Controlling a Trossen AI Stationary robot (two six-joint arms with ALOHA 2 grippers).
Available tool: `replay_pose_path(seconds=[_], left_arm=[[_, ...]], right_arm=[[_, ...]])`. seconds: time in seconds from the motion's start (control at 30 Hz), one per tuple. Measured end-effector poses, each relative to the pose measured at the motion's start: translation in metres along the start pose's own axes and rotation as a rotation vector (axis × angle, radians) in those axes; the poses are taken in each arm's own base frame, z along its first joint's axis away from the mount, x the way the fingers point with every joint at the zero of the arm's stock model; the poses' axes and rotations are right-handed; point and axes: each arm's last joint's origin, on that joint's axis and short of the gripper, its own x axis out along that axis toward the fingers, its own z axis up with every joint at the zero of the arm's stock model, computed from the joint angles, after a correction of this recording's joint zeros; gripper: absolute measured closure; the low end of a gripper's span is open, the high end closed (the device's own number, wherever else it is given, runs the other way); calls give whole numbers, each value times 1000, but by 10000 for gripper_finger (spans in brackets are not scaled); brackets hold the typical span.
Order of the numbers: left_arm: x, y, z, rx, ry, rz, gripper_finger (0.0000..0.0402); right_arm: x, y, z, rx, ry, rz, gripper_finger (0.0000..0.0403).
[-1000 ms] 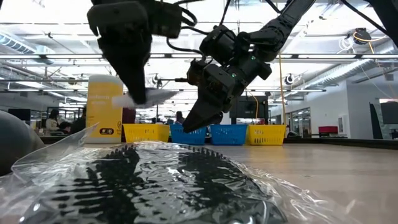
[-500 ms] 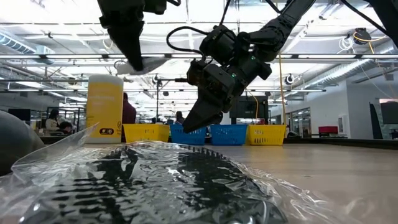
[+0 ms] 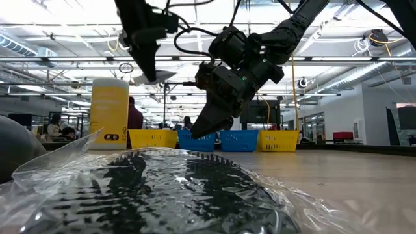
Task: Pick & Place Travel size toiletries
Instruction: Put the toothpaste into the left yellow bin
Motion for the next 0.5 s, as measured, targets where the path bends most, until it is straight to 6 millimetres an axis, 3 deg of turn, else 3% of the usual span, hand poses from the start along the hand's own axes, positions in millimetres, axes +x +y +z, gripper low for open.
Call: replay_pose_path(seconds=[0.5], left_arm=[[36, 83, 23, -163, 1, 63, 385]], right_arm=[[0, 0, 0, 0, 0, 0, 273]])
